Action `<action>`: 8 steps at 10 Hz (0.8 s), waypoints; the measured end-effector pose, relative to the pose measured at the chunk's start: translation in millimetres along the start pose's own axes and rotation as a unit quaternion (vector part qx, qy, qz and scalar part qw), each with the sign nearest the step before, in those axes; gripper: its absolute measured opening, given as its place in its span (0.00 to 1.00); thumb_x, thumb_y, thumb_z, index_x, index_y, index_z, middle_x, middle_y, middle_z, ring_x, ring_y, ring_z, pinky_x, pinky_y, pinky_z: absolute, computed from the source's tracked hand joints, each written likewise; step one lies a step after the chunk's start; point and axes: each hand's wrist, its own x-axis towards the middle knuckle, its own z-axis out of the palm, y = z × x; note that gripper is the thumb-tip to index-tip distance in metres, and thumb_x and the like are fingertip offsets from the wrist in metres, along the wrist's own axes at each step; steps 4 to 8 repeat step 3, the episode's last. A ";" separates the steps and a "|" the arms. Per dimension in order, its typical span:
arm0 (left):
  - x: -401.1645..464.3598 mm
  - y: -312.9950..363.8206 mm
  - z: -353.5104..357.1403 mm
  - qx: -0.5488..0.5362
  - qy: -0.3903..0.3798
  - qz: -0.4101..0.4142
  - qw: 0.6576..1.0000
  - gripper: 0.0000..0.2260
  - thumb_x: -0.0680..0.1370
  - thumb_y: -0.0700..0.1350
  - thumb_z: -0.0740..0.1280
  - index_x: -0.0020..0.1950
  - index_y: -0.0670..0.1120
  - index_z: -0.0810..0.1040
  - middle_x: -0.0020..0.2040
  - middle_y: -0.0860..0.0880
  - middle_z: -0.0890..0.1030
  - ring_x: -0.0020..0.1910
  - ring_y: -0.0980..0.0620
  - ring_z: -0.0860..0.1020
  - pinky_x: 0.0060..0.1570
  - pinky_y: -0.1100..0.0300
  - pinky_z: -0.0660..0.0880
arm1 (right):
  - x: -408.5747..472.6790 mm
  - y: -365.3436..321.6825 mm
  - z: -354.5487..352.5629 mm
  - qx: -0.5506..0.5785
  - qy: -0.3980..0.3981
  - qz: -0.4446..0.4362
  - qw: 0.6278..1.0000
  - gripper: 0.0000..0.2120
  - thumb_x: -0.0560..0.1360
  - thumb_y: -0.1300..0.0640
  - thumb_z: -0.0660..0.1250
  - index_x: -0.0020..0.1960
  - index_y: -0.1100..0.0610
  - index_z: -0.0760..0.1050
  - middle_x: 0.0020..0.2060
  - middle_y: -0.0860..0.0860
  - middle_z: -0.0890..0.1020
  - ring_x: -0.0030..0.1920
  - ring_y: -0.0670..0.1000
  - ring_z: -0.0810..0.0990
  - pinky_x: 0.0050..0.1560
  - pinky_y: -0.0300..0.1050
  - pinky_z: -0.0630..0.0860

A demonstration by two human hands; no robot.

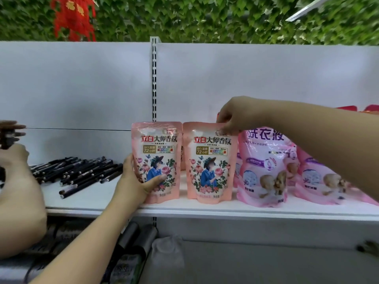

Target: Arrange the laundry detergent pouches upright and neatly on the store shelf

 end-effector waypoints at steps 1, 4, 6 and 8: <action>4.9 -6.2 -1.2 -0.025 -0.002 0.010 1.000 0.39 0.66 0.44 0.76 0.71 0.48 0.59 0.55 0.52 0.74 0.53 0.51 0.75 0.52 0.58 0.71 | 0.4 -2.2 3.3 -0.007 -0.001 0.025 1.000 0.08 0.74 0.54 0.68 0.51 0.56 0.80 0.42 0.53 0.84 0.42 0.54 0.82 0.37 0.39 0.73; 9.7 -12.3 0.9 -0.007 -0.027 0.006 1.000 0.30 0.69 0.48 0.74 0.68 0.48 0.65 0.58 0.50 0.77 0.52 0.49 0.77 0.51 0.56 0.74 | -17.4 -10.4 16.3 -0.070 0.159 0.047 0.984 0.17 0.77 0.49 0.63 0.61 0.56 0.74 0.56 0.52 0.79 0.53 0.51 0.76 0.54 0.43 0.72; 9.7 -12.3 0.9 -0.007 -0.027 0.006 1.000 0.30 0.69 0.48 0.74 0.68 0.48 0.65 0.58 0.50 0.77 0.52 0.49 0.77 0.51 0.56 0.74 | -17.4 -10.4 16.3 -0.070 0.159 0.047 0.984 0.17 0.77 0.49 0.63 0.61 0.56 0.74 0.56 0.52 0.79 0.53 0.51 0.76 0.54 0.43 0.72; 9.7 -12.3 0.9 -0.007 -0.027 0.006 1.000 0.30 0.69 0.48 0.74 0.68 0.48 0.65 0.58 0.50 0.77 0.52 0.49 0.77 0.51 0.56 0.74 | -17.4 -10.4 16.3 -0.070 0.159 0.047 0.984 0.17 0.77 0.49 0.63 0.61 0.56 0.74 0.56 0.52 0.79 0.53 0.51 0.76 0.54 0.43 0.72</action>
